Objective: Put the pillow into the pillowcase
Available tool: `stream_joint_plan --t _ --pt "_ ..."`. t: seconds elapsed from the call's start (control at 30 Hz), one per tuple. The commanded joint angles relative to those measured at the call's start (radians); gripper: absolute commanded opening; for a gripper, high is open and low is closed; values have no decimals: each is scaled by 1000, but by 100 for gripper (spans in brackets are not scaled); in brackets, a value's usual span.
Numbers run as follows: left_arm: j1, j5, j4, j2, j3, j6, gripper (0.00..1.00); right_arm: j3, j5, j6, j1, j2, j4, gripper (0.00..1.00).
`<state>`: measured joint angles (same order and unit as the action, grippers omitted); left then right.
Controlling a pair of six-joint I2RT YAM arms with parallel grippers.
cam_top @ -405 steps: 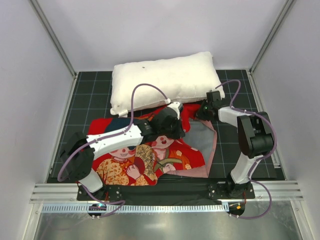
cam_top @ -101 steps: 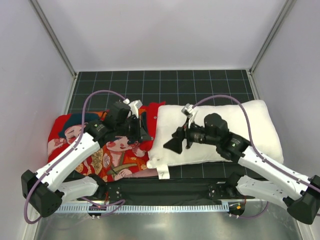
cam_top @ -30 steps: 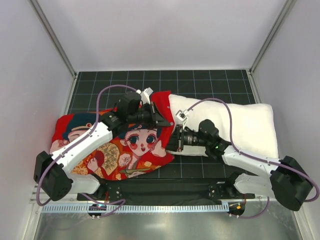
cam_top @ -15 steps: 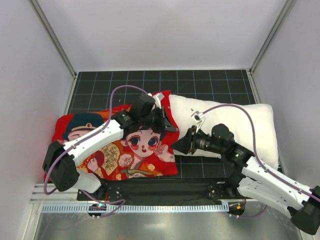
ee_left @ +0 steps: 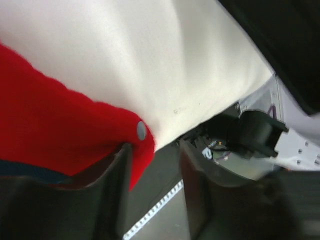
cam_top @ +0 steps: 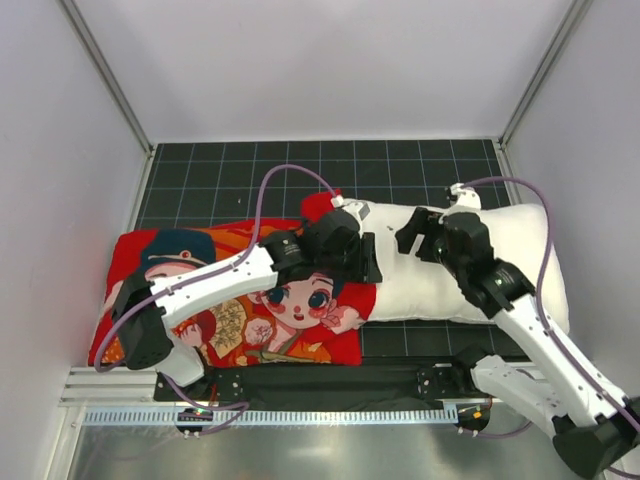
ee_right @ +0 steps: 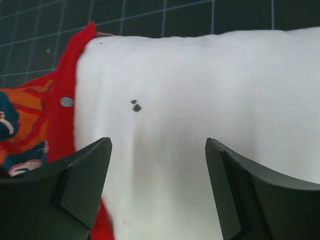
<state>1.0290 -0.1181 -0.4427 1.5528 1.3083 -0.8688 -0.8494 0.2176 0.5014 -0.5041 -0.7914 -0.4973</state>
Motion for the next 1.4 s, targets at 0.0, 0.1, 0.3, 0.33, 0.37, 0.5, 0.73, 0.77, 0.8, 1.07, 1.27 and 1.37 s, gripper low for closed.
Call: stream_joint_plan --t 0.0,0.1,0.3,0.33,0.37,0.5,0.73,0.77,0.8,1.07,1.27,1.37 --pt "8 262 -167 -60 81 103 51 -25 -63 -44 56 -107 -4 84" --pt "5 475 -283 -114 123 132 78 -19 -107 -52 58 -225 9 81" --pt "-58 607 -519 -40 293 195 86 113 -256 -38 59 -267 131 65" --pt "-66 604 -528 -24 305 203 86 122 -262 -35 58 -261 140 65" --pt "-78 592 -518 -11 313 217 86 130 -264 -35 58 -256 150 64" --pt "-144 505 -470 74 327 237 86 139 -270 -38 58 -224 141 63" --pt "-161 428 -406 203 403 257 84 138 -285 -44 58 -215 131 63" --pt "-161 429 -400 213 414 255 85 142 -302 -44 58 -216 135 62" --pt "-161 431 -383 225 422 257 85 153 -314 -44 58 -219 141 60" --pt "-165 494 -412 357 549 304 17 254 -492 -1 26 -186 256 14" --pt "-161 557 -427 322 592 320 0 247 -506 12 -134 -157 279 9" --pt "-155 526 -444 313 626 339 0 224 -529 22 -239 -151 324 9"
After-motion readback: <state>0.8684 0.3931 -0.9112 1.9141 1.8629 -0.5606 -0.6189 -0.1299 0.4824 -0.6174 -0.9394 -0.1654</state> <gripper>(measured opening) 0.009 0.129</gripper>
